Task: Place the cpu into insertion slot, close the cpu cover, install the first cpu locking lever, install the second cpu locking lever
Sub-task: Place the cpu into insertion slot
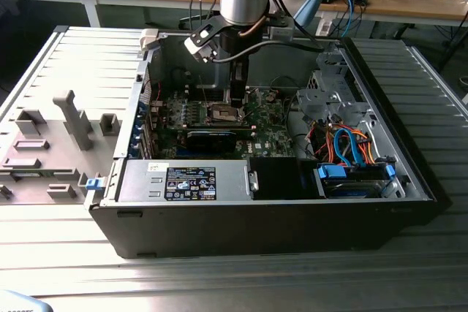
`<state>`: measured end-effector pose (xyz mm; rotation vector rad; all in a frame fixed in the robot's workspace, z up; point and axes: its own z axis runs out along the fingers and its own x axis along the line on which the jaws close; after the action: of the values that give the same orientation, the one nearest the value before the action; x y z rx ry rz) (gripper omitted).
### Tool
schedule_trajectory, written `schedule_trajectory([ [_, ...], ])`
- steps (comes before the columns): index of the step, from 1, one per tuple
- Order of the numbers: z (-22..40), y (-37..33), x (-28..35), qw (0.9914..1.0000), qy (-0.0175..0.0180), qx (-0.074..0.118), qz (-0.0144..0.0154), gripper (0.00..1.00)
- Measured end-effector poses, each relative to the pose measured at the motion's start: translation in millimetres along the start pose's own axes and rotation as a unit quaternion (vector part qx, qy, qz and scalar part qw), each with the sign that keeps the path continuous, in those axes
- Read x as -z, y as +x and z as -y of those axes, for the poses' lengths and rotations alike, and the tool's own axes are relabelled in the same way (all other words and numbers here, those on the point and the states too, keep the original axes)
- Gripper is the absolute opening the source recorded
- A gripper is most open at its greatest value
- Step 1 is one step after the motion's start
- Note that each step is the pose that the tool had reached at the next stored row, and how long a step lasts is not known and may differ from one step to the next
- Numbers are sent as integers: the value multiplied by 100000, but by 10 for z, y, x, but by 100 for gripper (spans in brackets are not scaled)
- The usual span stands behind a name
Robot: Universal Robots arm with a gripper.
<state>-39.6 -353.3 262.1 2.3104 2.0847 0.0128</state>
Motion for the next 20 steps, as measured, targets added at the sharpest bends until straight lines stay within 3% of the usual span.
schedule_trajectory([
  [20, 0, 0, -10, 99995, 13, -960, 26, 54],
])
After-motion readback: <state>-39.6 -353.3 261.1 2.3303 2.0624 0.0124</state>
